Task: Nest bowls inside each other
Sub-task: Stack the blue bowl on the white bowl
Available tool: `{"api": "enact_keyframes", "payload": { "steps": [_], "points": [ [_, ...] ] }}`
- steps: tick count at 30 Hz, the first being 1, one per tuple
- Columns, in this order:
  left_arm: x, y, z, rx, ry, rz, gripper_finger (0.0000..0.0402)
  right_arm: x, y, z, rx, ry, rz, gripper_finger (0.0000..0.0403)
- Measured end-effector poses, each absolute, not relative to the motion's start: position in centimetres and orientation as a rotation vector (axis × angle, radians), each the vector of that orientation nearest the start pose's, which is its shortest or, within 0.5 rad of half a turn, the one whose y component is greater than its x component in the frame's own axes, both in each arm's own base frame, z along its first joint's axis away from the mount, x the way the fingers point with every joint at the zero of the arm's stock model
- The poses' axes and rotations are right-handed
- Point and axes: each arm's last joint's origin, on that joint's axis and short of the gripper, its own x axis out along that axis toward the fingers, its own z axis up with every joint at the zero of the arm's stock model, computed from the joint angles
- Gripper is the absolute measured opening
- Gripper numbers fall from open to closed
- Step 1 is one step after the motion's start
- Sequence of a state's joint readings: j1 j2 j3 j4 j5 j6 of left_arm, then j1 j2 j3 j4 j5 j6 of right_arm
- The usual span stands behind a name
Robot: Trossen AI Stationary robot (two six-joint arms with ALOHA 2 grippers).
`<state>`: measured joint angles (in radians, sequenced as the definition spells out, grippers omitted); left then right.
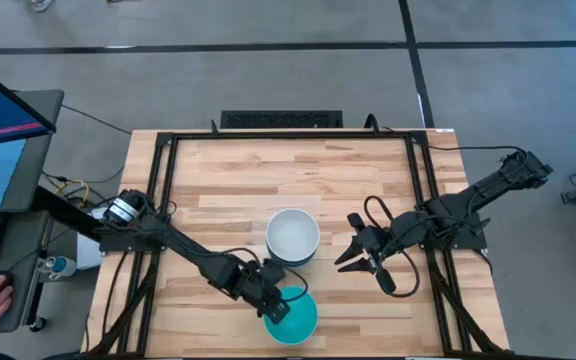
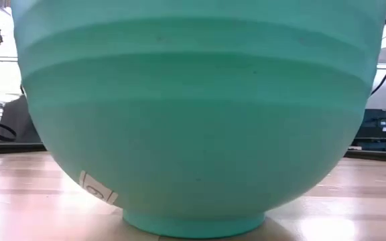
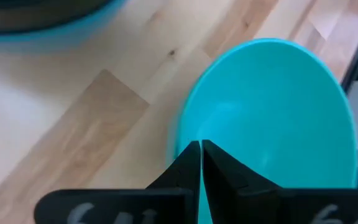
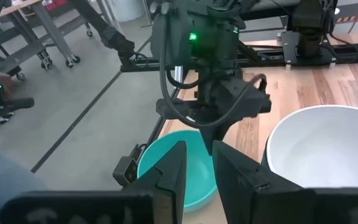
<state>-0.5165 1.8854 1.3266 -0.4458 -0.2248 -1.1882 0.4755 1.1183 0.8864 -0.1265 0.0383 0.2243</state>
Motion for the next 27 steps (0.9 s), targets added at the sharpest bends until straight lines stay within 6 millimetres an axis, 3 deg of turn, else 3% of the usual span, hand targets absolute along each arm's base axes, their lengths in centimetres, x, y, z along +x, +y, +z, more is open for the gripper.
{"api": "enact_keyframes", "payload": {
  "steps": [9,21,23,27],
  "points": [
    [35.3,-18.5,19.8,-0.794,0.942,0.237,0.0032,22.1,11.1,30.9,0.105,0.391,0.389,0.0102],
    [36.4,-15.4,19.6,-0.763,1.003,0.215,0.0062,22.1,11.1,30.9,0.105,0.391,0.389,0.0102],
    [36.7,-14.9,20.3,-0.768,0.982,0.188,0.0062,22.1,11.1,30.9,0.105,0.391,0.389,0.0102],
    [37.6,-14.4,24.1,-0.687,0.87,0.159,0.0062,22.1,11.1,30.9,0.104,0.396,0.388,0.0102]
  ]
}}
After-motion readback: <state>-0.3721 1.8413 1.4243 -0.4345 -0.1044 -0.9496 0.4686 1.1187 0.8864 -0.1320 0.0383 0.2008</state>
